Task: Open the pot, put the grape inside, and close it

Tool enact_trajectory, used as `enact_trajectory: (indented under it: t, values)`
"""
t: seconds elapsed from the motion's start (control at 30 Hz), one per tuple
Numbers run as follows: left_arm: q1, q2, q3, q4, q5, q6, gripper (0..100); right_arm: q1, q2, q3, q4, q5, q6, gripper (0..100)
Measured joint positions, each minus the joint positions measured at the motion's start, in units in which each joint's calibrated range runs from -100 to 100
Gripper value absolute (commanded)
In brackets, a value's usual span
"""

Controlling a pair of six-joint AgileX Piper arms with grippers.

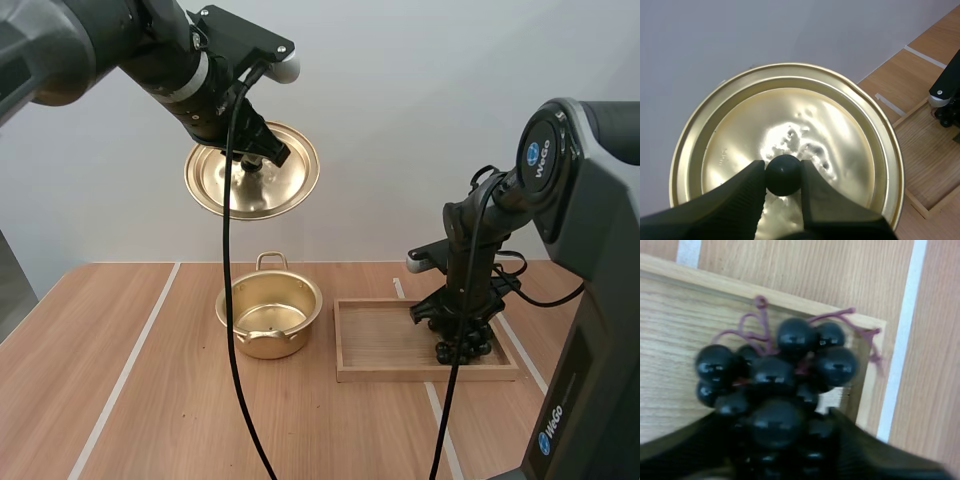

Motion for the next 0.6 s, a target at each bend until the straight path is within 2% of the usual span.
enact_trajectory:
  t: [0.6]
  values:
    - [0.00,0.00,-1.71,0.00,0.00,-0.54,0,-0.06,-0.64,-0.43,0.01,-1.66,0.00,0]
